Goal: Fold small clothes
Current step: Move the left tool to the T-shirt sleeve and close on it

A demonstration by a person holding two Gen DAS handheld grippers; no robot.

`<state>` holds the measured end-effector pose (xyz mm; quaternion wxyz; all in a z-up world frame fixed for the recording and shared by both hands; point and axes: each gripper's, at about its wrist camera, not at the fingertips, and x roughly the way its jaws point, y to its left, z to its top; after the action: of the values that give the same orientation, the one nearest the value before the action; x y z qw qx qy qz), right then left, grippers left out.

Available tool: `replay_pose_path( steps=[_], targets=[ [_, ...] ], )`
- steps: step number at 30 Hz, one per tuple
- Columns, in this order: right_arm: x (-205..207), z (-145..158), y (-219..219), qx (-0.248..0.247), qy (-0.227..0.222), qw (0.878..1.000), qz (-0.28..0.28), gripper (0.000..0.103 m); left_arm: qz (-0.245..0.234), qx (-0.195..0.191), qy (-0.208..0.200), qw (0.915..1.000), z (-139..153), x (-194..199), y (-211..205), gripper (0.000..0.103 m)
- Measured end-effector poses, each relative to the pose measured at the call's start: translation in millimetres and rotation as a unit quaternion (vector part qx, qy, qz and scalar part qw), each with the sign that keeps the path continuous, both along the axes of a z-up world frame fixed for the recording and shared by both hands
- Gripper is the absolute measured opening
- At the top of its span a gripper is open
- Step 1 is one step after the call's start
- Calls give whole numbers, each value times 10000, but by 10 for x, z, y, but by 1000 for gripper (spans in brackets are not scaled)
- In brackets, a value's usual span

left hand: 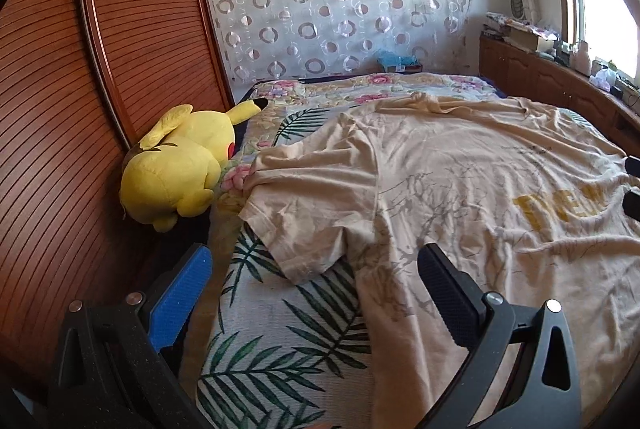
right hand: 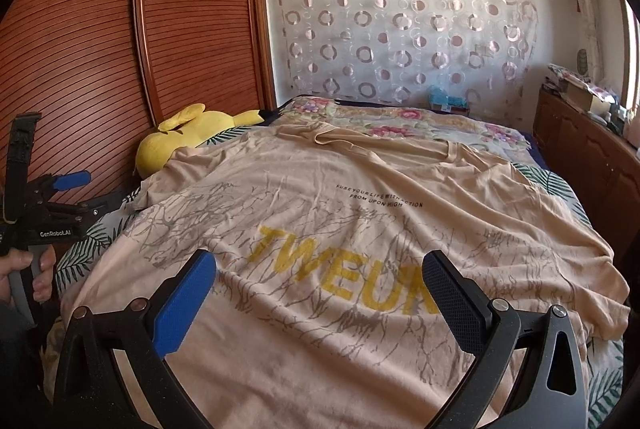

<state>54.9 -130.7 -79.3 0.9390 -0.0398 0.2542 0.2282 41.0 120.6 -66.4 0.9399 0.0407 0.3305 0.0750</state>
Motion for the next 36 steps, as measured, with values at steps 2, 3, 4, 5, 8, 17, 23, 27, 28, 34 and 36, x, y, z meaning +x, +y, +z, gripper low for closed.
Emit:
replay_pose_path(
  steps=[2,3,4,5,8,17,23,27,28,34,36],
  targets=[
    [39,6,30,-96,-10,9999,88,103,-27,-141,145,9998,-34,60,139,103],
    [67,1,57,-142,-25,9998,129,103,-12,-189,194,9996,-46,79,203,103],
    [86,10,78,-187,-23,9997,164,103,28,-203,220,9995,-58,101,273,103],
    [103,16,97,-223,-15,9995,214,103,64,-193,242,9995,-62,124,324,103],
    [145,4,196,-407,-14,9986,343,103,123,-165,331,9992,-86,229,469,102],
    [125,-24,313,-577,127,9949,817,103,-74,-802,745,9940,-172,648,754,75],
    [104,-38,289,-610,234,9931,979,103,186,-1027,952,9900,-296,933,953,51],
    [81,-6,280,-606,139,9930,1003,103,265,-1232,1084,9861,-376,1007,1023,48],
    [77,-2,273,-580,138,9931,1014,103,271,-1273,1090,9855,-374,1016,1036,48],
    [126,-18,309,-416,189,9936,1033,103,47,-1424,1110,9836,-348,1047,1021,18],
    [97,-2,297,-326,93,9936,1079,103,31,-1267,1075,9861,-316,1051,1000,6]
  ],
)
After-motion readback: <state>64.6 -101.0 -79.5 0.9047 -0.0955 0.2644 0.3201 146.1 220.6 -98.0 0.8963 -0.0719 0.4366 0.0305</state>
